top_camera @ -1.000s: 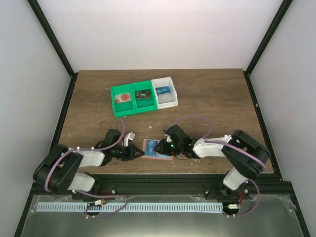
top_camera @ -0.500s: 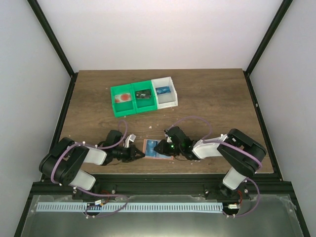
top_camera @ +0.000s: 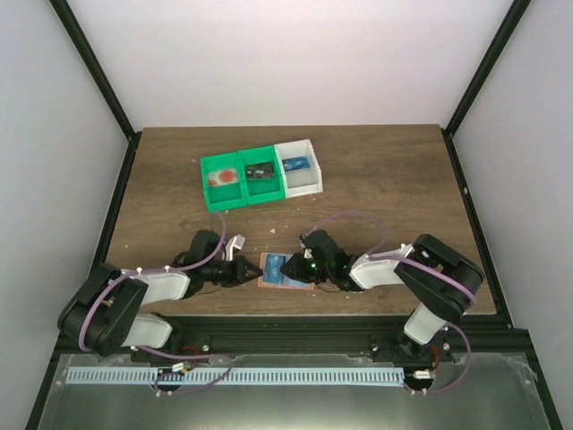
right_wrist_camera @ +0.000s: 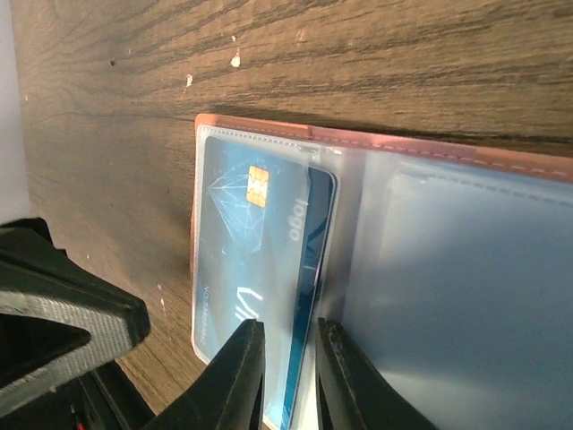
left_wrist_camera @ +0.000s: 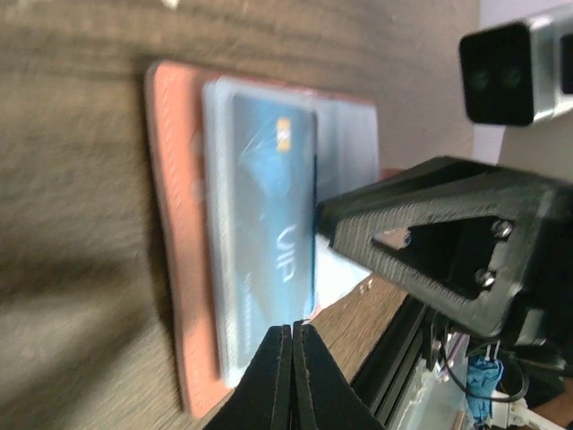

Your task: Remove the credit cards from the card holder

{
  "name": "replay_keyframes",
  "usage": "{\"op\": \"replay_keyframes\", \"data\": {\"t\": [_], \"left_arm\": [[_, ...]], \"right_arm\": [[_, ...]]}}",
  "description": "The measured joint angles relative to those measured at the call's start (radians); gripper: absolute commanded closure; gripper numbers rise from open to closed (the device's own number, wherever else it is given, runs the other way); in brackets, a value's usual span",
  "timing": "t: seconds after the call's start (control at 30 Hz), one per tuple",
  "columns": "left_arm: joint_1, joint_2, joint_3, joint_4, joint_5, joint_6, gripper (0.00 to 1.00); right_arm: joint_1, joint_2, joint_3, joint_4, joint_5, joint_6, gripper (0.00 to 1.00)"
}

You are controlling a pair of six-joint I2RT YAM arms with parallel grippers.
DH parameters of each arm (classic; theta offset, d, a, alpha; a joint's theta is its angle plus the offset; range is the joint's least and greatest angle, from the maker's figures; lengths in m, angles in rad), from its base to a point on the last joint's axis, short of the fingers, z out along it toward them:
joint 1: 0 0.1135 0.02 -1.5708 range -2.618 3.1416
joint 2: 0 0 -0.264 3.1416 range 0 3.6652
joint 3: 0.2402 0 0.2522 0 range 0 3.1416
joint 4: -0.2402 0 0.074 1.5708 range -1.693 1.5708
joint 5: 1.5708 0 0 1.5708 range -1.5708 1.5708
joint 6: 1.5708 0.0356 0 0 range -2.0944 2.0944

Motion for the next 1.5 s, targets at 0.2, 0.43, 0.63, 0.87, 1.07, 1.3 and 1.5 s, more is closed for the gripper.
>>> {"op": "replay_keyframes", "data": {"t": [0.2,0.43,0.63,0.87,1.07,1.3,1.5], "left_arm": [[0.0,0.044,0.063,-0.009,-0.02,0.016,1.0],[0.001,0.165,0.078,-0.001,-0.025,0.039,1.0],[0.001,0.194,0.101,-0.001,-0.011,0.062,1.0],[0.001,0.192,0.116,-0.034,-0.018,0.076,1.0],[0.001,0.206,0.128,-0.041,-0.009,0.09,1.0],[0.002,0.218,0.132,-0.029,0.001,0.091,1.0],[0.006,0.228,0.132,-0.019,0.014,0.091,1.0]], "right_arm": [[0.0,0.0,0.0,0.004,-0.001,0.0,0.81],[0.0,0.0,0.0,0.005,0.0,0.0,0.8],[-0.006,0.0,-0.011,0.021,0.005,0.007,0.79],[-0.011,0.0,-0.043,0.085,-0.007,0.016,0.79],[-0.023,0.0,-0.071,0.144,-0.029,0.022,0.77],[-0.031,0.019,-0.071,0.164,-0.043,0.022,0.79],[-0.036,0.024,-0.071,0.169,-0.047,0.019,0.85]]}}
